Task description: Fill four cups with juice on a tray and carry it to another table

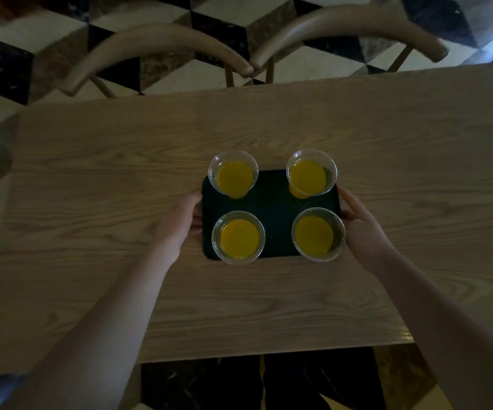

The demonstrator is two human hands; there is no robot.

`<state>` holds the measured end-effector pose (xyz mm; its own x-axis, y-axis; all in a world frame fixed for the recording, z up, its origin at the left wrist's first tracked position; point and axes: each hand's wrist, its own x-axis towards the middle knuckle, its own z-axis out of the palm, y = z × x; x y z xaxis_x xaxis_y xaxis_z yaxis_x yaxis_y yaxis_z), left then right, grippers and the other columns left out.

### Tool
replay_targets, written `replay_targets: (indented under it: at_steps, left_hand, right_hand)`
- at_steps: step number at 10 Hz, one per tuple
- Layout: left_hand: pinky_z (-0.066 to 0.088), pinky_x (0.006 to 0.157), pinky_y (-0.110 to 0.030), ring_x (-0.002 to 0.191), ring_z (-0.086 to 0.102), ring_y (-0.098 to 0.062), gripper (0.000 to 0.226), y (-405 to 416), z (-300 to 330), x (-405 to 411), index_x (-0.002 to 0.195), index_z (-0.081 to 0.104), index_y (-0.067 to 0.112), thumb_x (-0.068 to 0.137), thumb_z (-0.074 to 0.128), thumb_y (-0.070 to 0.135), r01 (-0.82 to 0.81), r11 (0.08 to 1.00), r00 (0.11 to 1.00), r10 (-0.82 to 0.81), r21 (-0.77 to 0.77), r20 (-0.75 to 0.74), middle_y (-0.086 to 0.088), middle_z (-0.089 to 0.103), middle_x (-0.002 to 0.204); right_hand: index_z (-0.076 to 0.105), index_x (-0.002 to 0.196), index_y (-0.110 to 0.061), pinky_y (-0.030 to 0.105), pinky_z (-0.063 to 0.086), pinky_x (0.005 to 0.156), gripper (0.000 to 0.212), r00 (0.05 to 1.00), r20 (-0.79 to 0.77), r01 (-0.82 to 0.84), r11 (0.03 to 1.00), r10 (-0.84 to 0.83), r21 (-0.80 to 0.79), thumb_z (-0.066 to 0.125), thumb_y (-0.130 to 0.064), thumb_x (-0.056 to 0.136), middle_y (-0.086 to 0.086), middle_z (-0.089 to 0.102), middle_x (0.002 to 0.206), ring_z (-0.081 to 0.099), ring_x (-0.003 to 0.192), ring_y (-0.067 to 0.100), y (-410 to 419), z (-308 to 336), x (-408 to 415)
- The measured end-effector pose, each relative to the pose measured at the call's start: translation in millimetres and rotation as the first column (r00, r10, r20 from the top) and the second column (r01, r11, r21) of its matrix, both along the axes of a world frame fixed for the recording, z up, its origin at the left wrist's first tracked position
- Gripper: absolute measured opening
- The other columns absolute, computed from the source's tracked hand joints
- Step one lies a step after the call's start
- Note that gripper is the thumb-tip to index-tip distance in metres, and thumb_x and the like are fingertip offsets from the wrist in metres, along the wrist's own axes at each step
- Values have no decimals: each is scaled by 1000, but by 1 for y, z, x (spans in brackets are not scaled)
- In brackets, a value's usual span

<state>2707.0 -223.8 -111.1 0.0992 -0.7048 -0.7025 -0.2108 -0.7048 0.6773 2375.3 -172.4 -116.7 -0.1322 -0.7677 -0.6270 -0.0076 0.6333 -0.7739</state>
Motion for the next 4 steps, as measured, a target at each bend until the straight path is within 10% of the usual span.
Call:
replay_targets:
  at_steps: [4]
  left_hand:
    - [22, 127, -55, 159, 19, -28, 63, 1, 81, 12, 166, 14, 27, 110, 26, 52, 528, 848, 804, -482, -46, 348, -1, 14, 175]
  right_hand:
    - [38, 151, -21, 42, 52, 90, 59, 857, -481, -127, 981, 183, 146, 53, -21, 94, 14, 34, 152, 53, 121, 36, -3, 124, 5]
